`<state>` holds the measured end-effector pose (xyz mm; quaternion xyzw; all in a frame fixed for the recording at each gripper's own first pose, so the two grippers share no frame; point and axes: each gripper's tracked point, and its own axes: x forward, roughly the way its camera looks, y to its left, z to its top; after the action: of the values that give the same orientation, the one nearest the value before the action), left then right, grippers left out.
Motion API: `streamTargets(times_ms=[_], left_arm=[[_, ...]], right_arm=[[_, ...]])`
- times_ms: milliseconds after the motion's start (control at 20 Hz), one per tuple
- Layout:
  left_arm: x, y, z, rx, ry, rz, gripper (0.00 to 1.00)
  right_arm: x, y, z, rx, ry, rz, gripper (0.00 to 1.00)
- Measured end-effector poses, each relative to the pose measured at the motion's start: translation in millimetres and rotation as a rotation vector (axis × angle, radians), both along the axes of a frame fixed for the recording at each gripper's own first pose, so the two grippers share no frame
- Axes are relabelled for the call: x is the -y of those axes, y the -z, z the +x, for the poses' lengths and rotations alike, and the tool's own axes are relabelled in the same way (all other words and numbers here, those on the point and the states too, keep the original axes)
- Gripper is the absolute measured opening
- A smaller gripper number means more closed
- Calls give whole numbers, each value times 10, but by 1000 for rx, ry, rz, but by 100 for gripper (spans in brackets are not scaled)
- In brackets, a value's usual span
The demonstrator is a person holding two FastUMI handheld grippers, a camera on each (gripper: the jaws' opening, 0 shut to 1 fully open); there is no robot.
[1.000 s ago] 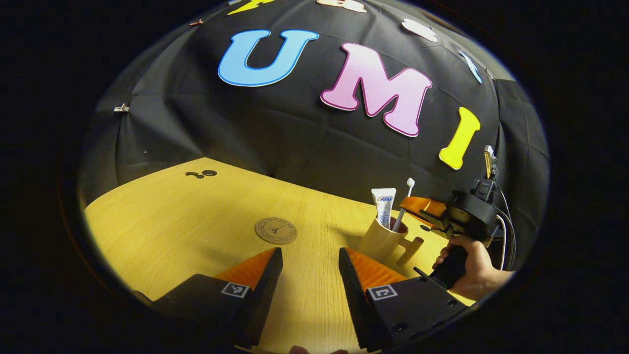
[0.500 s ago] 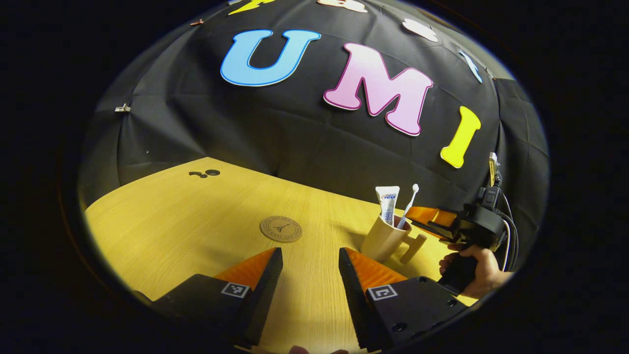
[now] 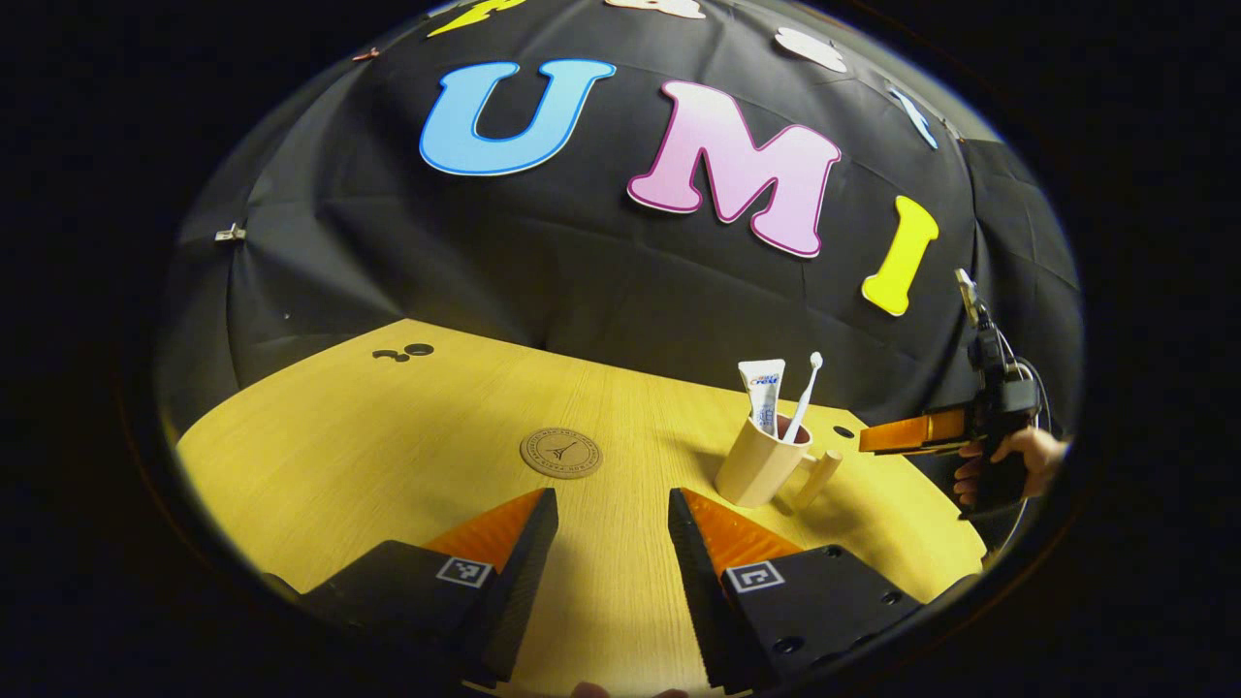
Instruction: Put the toothbrush and toothpaste on the desktop into the cup, then pick up the cup and place it on the coaster on the desktop.
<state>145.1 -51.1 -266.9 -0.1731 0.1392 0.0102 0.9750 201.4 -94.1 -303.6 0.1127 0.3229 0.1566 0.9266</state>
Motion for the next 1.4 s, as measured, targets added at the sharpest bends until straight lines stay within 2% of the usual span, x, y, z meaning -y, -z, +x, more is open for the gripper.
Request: streamTargets(times_ms=[250, 450, 700, 1000, 1400], left_arm=[[22, -38, -82, -18, 11, 15, 72], [-24, -127, -178, -23, 1, 18, 72], [-208, -139, -364, -53, -28, 39, 72], [-394, -55, -555, -96, -55, 49, 72], [-490, 16, -588, -109, -71, 37, 72]], right_arm=[[-128, 27, -220, -170, -217, -187, 66], [-263, 187, -192, -249, -334, -310, 66], [-450, 428, -57, -320, -404, -376, 63], [-638, 657, -11, -391, -466, -417, 64], [-864, 885, 93, -434, -502, -460, 65]])
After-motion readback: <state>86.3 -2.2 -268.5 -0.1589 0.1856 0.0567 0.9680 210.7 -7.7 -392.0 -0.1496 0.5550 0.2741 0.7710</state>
